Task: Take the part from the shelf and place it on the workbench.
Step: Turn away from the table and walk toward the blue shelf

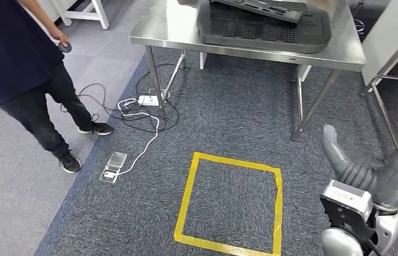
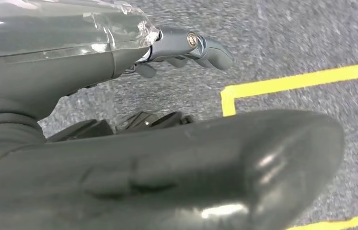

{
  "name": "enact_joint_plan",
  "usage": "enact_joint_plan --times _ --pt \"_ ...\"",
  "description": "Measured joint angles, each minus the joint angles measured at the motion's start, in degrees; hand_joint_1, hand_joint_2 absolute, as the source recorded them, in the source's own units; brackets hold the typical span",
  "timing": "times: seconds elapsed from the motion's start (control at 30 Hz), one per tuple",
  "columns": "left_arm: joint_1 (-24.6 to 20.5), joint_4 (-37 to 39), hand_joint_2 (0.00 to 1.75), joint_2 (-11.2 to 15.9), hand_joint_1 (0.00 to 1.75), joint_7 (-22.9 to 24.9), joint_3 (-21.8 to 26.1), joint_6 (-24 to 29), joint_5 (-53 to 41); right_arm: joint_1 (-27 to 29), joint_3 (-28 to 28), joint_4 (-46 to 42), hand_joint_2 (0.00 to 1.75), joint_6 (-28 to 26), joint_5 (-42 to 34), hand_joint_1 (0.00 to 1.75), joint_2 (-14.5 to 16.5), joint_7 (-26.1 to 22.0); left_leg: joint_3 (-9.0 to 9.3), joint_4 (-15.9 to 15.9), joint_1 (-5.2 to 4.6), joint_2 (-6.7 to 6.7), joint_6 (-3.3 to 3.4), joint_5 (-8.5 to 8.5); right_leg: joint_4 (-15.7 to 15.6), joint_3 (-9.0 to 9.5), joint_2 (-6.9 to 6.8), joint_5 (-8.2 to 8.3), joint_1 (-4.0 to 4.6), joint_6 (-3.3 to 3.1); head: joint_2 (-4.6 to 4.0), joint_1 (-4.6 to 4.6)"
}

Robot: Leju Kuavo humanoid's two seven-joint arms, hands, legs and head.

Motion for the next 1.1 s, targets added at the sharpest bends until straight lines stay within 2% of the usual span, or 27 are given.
enact_joint_plan --times 0.03,0.07,0.13,0.17,0.2,0.27,0.3,0.37,0.4,0.43,0.47,0.5,0.53,0.57,0.6,0.63,0.7,0.73,0.8,0.83,0.87,0.93,0.97,1.0,1.03,1.07,1.1 --pt "0.1 0.0 0.00 0.0 0.00 0.0 0.0 0.0 0.0 0.0 0.0 0.0 1.75 0.0 0.0 0.00 0.0 0.1 0.55 -0.6 0.10 0.23 -0.04 0.76 0.0 0.01 -0.67 -0.04 0.00 0.03 0.00 -0.12" --pt "0.1 0.0 0.00 0.0 0.00 0.0 0.0 0.0 0.0 0.0 0.0 0.0 1.75 0.0 0.0 0.00 0.0 0.2 2.09 -3.3 0.16 0.65 -0.01 2.28 0.1 0.06 -1.28 -0.10 -0.02 0.12 0.00 -0.23" --pt "0.0 0.0 0.00 0.0 0.00 0.0 0.0 0.0 0.0 0.0 0.0 0.0 1.75 0.0 0.0 0.00 0.0 0.2 6.01 -10.7 -0.01 2.81 0.35 5.18 0.2 0.23 -2.37 -0.35 0.12 0.53 0.00 -0.52" --pt "-0.1 0.0 0.00 0.0 0.00 0.0 0.0 0.0 0.0 0.0 0.0 0.0 1.75 0.0 0.0 0.00 0.0 0.2 7.21 -13.3 -0.19 3.70 0.67 5.92 0.3 0.34 -2.80 -0.48 0.24 0.82 0.00 -0.55" --pt "-0.1 0.0 0.00 0.0 0.00 0.0 0.0 0.0 -0.1 0.0 0.0 0.0 1.75 0.0 0.1 0.00 -0.1 0.2 7.70 -14.6 -0.41 4.25 1.02 6.09 0.3 0.46 -3.27 -0.57 0.40 1.15 0.00 -0.52" --pt "0.0 0.0 0.00 0.0 0.00 -0.1 0.0 0.0 -0.1 0.0 0.0 -0.1 1.75 0.0 0.1 0.00 -0.1 0.2 7.50 -15.0 -0.63 3.48 1.79 6.15 0.1 0.78 -4.14 -0.60 0.47 1.79 0.00 -0.32" --pt "0.0 0.0 0.00 0.0 0.00 -0.1 0.0 0.0 -0.1 0.0 0.1 -0.1 1.75 0.0 0.1 0.00 -0.2 0.2 7.51 -15.2 -0.57 3.01 2.19 6.33 0.1 0.92 -3.83 -0.87 0.37 2.14 0.00 -0.24" --pt "-0.1 0.0 0.00 0.0 0.00 -0.1 0.0 0.1 -0.1 0.0 0.1 -0.2 1.75 0.0 0.1 0.00 -0.4 0.2 7.54 -15.8 -0.33 2.04 3.03 6.84 2.8 0.00 -1.44 -3.08 0.14 2.55 0.00 0.04" --pt "-0.2 0.0 0.00 0.0 0.00 -0.1 0.0 0.1 -0.1 0.1 0.1 -0.2 1.75 0.0 0.1 0.00 -0.5 0.3 7.49 -15.9 -0.32 1.55 3.31 7.02 5.8 -1.33 0.16 -5.00 0.10 2.62 0.00 0.35" --pt "-0.2 0.0 0.00 0.0 0.00 -0.1 0.0 0.1 -0.1 0.1 0.1 -0.2 1.75 0.0 0.1 0.00 -0.5 0.3 7.38 -15.9 -0.39 0.99 3.50 7.12 9.5 -3.06 1.14 -6.93 0.13 2.59 0.00 0.71" --pt "-0.3 0.0 0.00 0.0 0.00 -0.1 0.0 0.1 -0.1 0.2 0.1 -0.2 1.75 0.0 0.0 0.00 -0.6 0.4 7.29 -15.9 -0.49 0.39 3.61 7.17 13.0 -4.72 1.60 -8.32 0.17 2.56 0.00 1.07" --pt "-0.2 0.0 0.00 0.0 0.00 -0.1 0.0 0.1 -0.1 0.3 0.1 -0.2 1.75 0.0 -0.2 0.00 -0.7 0.5 7.23 -15.8 -0.59 -0.26 3.65 7.20 15.1 -5.75 1.83 -8.64 0.20 2.54 0.00 1.38" --pt "-0.2 0.0 0.00 0.0 0.00 -0.1 0.0 0.0 -0.1 0.3 0.1 -0.2 1.75 0.0 -0.3 0.00 -0.8 0.6 7.20 -15.8 -0.66 -0.94 3.67 7.22 15.1 -5.83 1.97 -7.80 0.21 2.47 0.00 1.61" --pt "-0.1 0.0 0.00 0.0 0.00 -0.1 0.0 0.0 -0.1 0.3 0.1 -0.2 1.75 0.0 -0.4 0.00 -0.9 0.7 7.20 -15.7 -0.69 -1.67 3.67 7.23 12.9 -4.92 2.25 -5.99 0.19 2.34 0.00 1.82" --pt "-0.1 0.0 0.00 0.0 0.00 -0.1 0.0 0.0 -0.1 0.3 0.1 -0.2 1.75 0.0 -0.6 0.00 -1.0 0.9 7.17 -15.5 -0.68 -2.38 3.64 7.23 9.4 -3.33 3.03 -3.73 0.16 2.15 0.00 2.08" --pt "-0.2 0.0 0.00 -0.1 0.00 -0.1 0.0 0.0 -0.1 0.2 0.1 -0.2 1.75 0.0 -0.6 0.00 -1.1 1.0 7.06 -15.3 -0.75 -3.00 3.51 7.20 5.7 -1.79 4.44 -2.05 0.12 1.93 0.00 2.31" --pt "-0.3 0.0 0.00 -0.1 0.00 -0.1 0.0 0.0 -0.1 0.2 0.1 -0.2 1.75 0.0 -0.7 0.00 -1.3 1.1 6.53 -14.9 -0.70 -4.23 2.95 7.28 1.3 -0.11 6.61 -0.65 0.12 1.59 0.00 2.52" --pt "-0.3 0.0 0.00 -0.2 0.00 -0.1 0.0 0.0 -0.1 0.2 0.1 -0.2 1.75 0.0 -0.7 0.00 -1.4 1.1 6.24 -14.8 -0.61 -4.80 2.57 7.42 0.8 -0.01 6.88 -0.77 0.24 1.45 0.00 2.48" --pt "-0.2 0.0 0.00 -0.1 0.00 -0.1 0.0 0.0 -0.1 0.1 0.1 -0.2 1.75 0.0 -0.7 0.00 -1.5 1.1 5.95 -14.8 -0.37 -5.76 1.84 7.68 0.2 0.15 5.58 -0.44 0.24 0.93 0.00 2.39" --pt "-0.2 0.0 0.00 -0.1 0.00 -0.1 0.0 0.0 -0.1 0.0 0.1 -0.2 1.75 0.0 -0.7 0.00 -1.5 1.1 5.72 -14.3 -0.42 -5.31 1.52 7.32 -0.1 0.32 4.85 -0.21 0.14 0.60 0.00 2.24" --pt "-0.2 0.0 0.00 -0.1 0.00 -0.1 0.0 0.0 -0.1 -0.1 0.1 -0.2 1.75 0.0 -0.8 0.00 -1.5 1.1 5.05 -12.8 -0.48 -4.28 1.19 6.32 -0.5 0.47 4.01 0.03 -0.03 0.28 -0.01 1.85" --pt "-0.2 0.0 0.00 -0.1 0.00 -0.1 0.0 0.0 0.0 -0.1 0.1 -0.2 1.75 0.0 -0.9 0.00 -1.6 1.1 2.31 -6.7 -0.41 -1.45 0.57 2.89 -0.7 0.59 2.38 0.17 -0.06 -0.06 -0.01 0.96" --pt "-0.3 0.0 0.00 -0.2 0.00 -0.1 0.0 0.0 0.0 -0.1 0.1 -0.2 1.75 0.0 -0.9 0.00 -1.6 1.2 0.67 -3.1 -0.23 -0.64 0.30 1.33 -0.7 0.58 1.51 0.15 -0.01 -0.13 -0.01 0.61" --pt "-0.3 0.0 0.00 -0.2 0.00 -0.1 0.0 0.0 0.0 -0.2 0.1 -0.2 1.75 0.0 -1.0 0.00 -1.6 1.2 -0.40 -0.7 -0.07 -0.23 0.11 0.59 -0.7 0.59 0.70 0.09 0.02 -0.13 0.00 0.47" --pt "-0.3 0.0 0.00 -0.1 0.00 -0.1 0.0 0.1 0.0 -0.2 0.1 -0.2 1.75 0.0 -1.0 0.00 -1.7 1.2 -0.55 -0.1 0.07 0.05 -0.02 0.87 -0.7 0.62 -0.07 0.03 -0.01 -0.07 0.00 0.32" --pt "-0.2 0.0 0.00 -0.1 0.00 -0.1 0.0 0.1 0.0 -0.3 0.1 -0.2 1.75 0.0 -1.0 0.00 -1.7 1.2 0.39 -1.7 0.19 0.33 -0.09 2.12 -0.6 0.68 -0.80 -0.06 -0.07 0.05 0.00 0.17" --pt "-0.2 0.0 0.00 -0.1 0.00 -0.1 0.0 0.2 0.1 -0.4 0.1 -0.2 1.75 0.0 -1.0 0.00 -1.7 1.3 2.23 -5.0 0.28 0.88 -0.11 3.92 -0.6 0.80 -1.47 -0.19 -0.14 0.24 0.00 0.02"
